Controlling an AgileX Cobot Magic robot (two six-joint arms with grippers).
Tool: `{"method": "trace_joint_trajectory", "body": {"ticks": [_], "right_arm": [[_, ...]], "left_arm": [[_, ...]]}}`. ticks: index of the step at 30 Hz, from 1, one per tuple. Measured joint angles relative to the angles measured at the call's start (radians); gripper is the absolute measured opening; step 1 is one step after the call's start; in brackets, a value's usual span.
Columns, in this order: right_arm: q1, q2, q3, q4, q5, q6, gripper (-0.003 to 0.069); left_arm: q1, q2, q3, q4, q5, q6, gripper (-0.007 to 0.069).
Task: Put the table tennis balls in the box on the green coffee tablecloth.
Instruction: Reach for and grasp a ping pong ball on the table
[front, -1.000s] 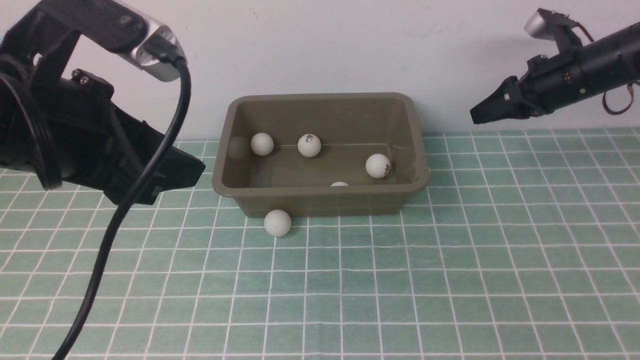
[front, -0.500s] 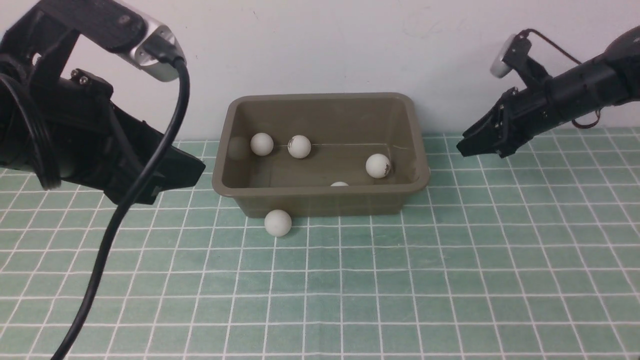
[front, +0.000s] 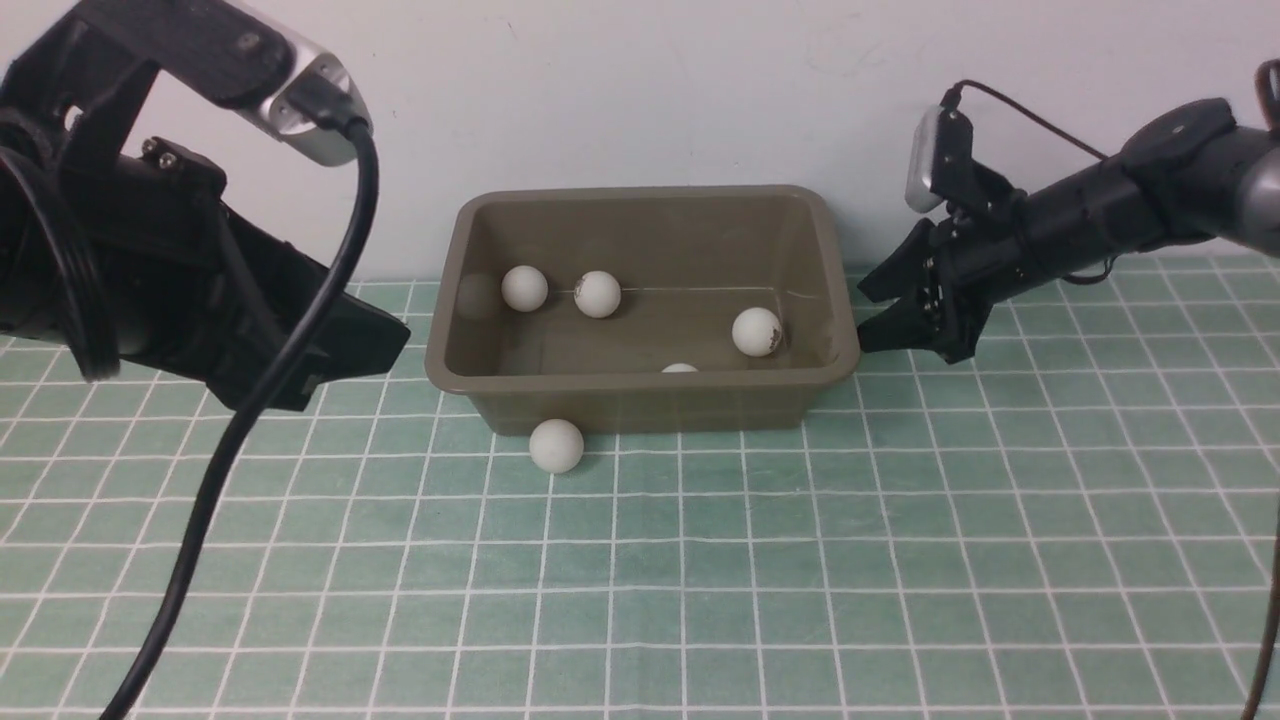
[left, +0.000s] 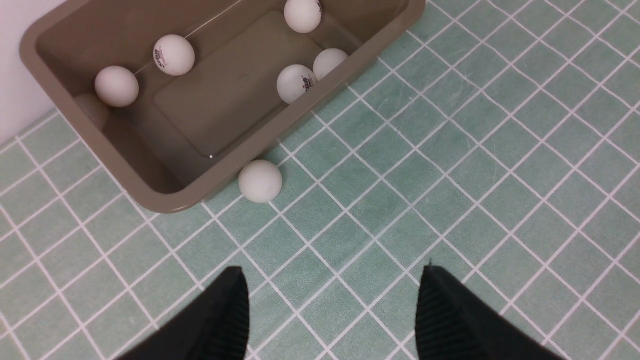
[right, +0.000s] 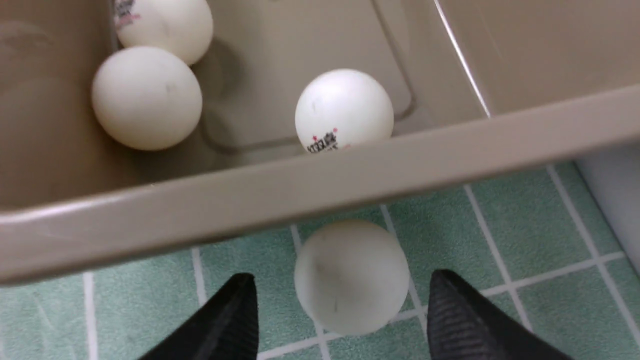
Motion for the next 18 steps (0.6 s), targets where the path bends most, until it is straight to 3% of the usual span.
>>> {"method": "trace_joint_trajectory", "body": {"ticks": [7,18], "right_arm": [[0.011,0.022,0.0,0.068,-0.033,-0.001,0.042],[0.047,0.038,0.0,0.063,-0.108,0.0,0.0421]], "left_arm": [[0.0,0.0,0.0,0.0,0.001,0.006,0.0405],[0.0,0.0,0.0,0.0,0.001,0.007,0.0405]]}}
